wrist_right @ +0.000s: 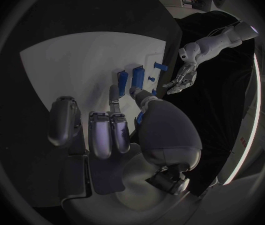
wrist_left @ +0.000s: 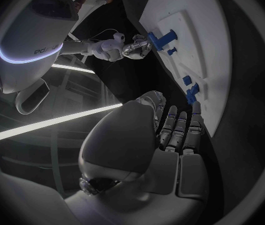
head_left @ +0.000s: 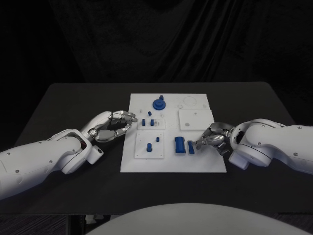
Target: Assemble the parts on the task board
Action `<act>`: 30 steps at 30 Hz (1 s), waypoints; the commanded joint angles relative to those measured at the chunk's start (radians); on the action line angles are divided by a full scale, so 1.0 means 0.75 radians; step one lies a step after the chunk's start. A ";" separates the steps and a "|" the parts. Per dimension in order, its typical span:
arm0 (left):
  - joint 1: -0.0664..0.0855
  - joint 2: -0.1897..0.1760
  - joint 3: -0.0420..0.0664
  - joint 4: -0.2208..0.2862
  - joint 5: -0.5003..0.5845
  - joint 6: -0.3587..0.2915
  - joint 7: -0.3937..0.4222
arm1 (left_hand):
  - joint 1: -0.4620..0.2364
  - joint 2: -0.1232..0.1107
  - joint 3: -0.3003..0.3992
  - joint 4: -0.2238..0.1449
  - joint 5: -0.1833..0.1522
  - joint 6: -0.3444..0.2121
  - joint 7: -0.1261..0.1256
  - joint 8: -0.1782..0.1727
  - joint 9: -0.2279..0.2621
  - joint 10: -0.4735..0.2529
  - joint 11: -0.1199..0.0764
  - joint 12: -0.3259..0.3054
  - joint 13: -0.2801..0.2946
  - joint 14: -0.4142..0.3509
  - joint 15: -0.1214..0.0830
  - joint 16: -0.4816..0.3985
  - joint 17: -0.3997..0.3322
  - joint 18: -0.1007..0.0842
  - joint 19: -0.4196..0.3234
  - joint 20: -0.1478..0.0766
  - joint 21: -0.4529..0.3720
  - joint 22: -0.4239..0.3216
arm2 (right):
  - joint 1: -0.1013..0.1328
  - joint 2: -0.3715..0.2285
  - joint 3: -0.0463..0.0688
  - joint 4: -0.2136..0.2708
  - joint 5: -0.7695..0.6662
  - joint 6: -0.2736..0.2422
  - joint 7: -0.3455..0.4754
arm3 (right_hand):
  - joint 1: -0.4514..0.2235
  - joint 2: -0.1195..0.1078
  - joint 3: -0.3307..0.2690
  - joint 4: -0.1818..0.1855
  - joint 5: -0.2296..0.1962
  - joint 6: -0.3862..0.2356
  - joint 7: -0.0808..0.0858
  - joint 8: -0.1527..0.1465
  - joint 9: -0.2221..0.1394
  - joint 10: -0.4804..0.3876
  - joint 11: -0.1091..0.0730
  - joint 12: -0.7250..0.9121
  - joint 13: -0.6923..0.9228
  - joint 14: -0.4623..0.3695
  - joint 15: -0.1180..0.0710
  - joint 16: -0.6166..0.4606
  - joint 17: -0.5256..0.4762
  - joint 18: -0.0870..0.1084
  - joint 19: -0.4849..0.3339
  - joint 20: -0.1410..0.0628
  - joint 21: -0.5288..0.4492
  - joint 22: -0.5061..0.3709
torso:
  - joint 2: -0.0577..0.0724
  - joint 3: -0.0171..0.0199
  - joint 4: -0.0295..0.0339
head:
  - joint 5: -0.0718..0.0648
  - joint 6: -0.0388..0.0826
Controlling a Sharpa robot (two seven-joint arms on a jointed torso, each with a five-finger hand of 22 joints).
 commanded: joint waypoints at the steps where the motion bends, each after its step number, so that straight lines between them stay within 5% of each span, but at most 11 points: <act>1: -0.002 -0.001 0.001 0.004 0.006 0.009 0.016 | 0.001 0.008 0.006 -0.001 0.008 0.001 0.008 0.004 -0.002 0.003 0.008 0.005 0.001 0.008 -0.002 0.006 0.001 -0.012 0.011 0.002 0.009 -0.001 | 0.001 -0.018 0.000 0.026 -0.151 0.032 0.017 | 0.035 0.005 -0.054 0.002 -0.003 -0.033 -0.024 0.128 0.112 0.141 -0.018 0.002 0.351 0.119 -0.008 0.004 0.288 0.020 0.009 -0.016 0.009 0.230 | 0.000 -0.0010 0.0005 | 0.002 0.000; 3: -0.002 -0.002 0.001 0.004 0.006 0.006 0.019 | 0.001 0.008 0.006 -0.001 0.008 0.001 0.008 0.004 -0.002 0.003 0.008 0.005 0.001 0.008 -0.002 0.006 0.001 -0.012 0.011 0.002 0.009 -0.001 | 0.001 -0.033 -0.001 0.043 -0.203 0.041 0.023 | 0.058 0.013 -0.106 0.027 0.000 -0.123 -0.036 0.291 0.265 0.141 -0.029 0.002 0.351 0.121 -0.022 0.005 0.291 0.017 0.012 -0.024 0.014 0.231 | 0.000 -0.0011 0.0008 | 0.003 0.000; 7: -0.003 -0.004 0.001 0.004 0.006 0.004 0.023 | 0.001 0.008 0.007 -0.001 0.008 0.001 0.008 0.004 -0.002 0.003 0.008 0.005 0.001 0.008 -0.002 0.005 0.001 -0.013 0.011 0.002 0.009 -0.001 | -0.002 -0.059 -0.002 0.074 -0.311 0.047 0.037 | 0.083 0.011 -0.142 0.048 0.001 -0.193 -0.044 0.427 0.394 0.141 -0.036 0.002 0.351 0.120 -0.026 0.005 0.290 0.017 0.013 -0.030 0.016 0.232 | -0.001 -0.0013 0.0015 | 0.002 0.000; 30: -0.005 -0.004 0.001 0.003 0.006 0.006 0.022 | 0.001 0.008 0.007 -0.001 0.008 0.001 0.008 0.004 -0.002 0.003 0.008 0.005 0.001 0.008 -0.002 0.005 0.001 -0.013 0.011 0.002 0.009 -0.001 | -0.026 -0.053 -0.003 0.071 -0.429 0.076 0.034 | 0.095 0.007 -0.175 0.092 0.002 -0.240 -0.049 0.534 0.499 0.141 -0.039 0.002 0.351 0.121 -0.028 0.007 0.293 0.017 0.012 -0.030 0.016 0.233 | -0.001 -0.0014 0.0015 | 0.003 0.000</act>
